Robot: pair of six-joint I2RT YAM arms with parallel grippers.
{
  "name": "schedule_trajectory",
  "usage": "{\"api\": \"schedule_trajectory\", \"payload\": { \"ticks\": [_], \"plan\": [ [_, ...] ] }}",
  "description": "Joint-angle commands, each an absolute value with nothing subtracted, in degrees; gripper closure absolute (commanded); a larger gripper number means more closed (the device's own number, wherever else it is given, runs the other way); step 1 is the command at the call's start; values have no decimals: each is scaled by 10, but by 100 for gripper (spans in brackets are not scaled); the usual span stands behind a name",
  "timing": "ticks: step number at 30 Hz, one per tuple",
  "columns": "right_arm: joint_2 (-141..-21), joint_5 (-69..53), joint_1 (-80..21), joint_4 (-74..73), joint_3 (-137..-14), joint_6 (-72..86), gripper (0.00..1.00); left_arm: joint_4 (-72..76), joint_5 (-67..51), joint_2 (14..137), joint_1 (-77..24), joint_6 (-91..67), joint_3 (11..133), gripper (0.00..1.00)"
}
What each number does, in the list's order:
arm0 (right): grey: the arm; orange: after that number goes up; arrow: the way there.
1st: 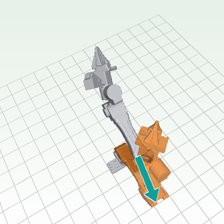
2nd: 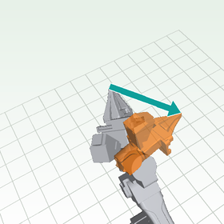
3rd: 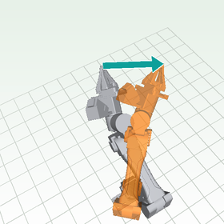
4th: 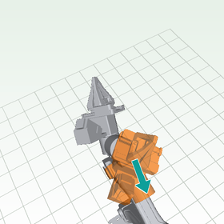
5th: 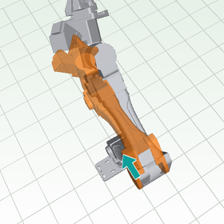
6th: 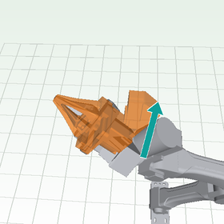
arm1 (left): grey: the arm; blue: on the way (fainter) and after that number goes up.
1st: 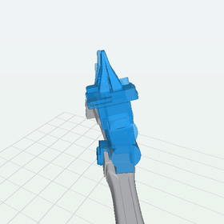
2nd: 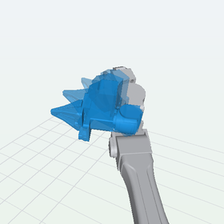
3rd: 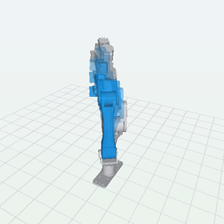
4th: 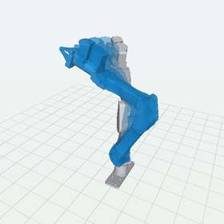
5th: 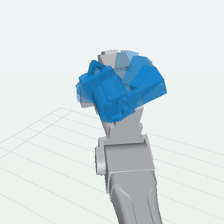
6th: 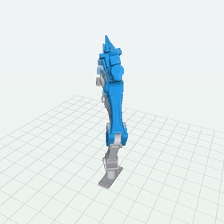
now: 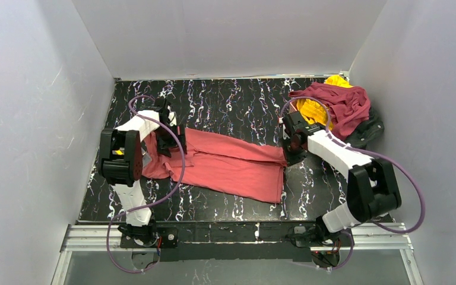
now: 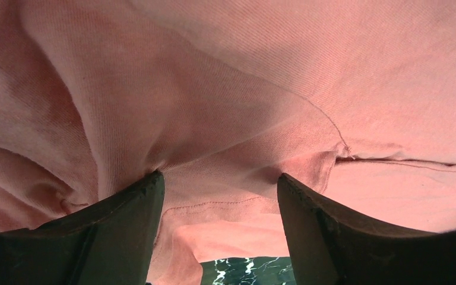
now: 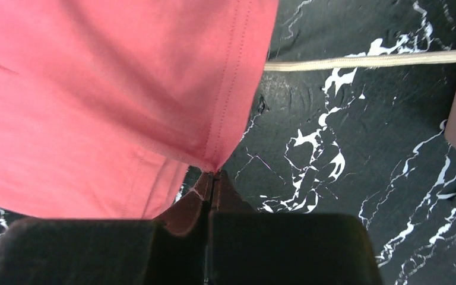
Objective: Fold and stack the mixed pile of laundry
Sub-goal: Fold the T-shirt at the center of the board.
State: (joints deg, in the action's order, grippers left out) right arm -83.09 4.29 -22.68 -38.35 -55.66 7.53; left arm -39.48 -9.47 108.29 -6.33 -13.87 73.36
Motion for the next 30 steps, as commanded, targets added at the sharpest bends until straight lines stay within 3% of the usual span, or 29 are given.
{"api": "schedule_trajectory", "payload": {
  "ticks": [1, 4, 8, 11, 20, 30],
  "plan": [
    [-880, 95, -245, -460, -598, 89, 97, -397, -61, 1053, -49, -127, 729, 32],
    [-891, 52, -264, -468, -604, 80, 78, -383, -65, 1030, -49, -129, 723, 31],
    [-869, 51, -274, -469, -618, 95, 37, -360, -70, 996, -49, -135, 710, 30],
    [-838, 90, -273, -471, -638, 110, 25, -337, -78, 967, -49, -151, 694, 29],
    [-828, -6, -273, -290, -656, 73, 13, -324, -116, 976, -50, -210, 677, 29],
    [-977, -98, -273, -188, -684, 62, 19, -335, -117, 1055, -51, -206, 699, 30]
  ]
}}
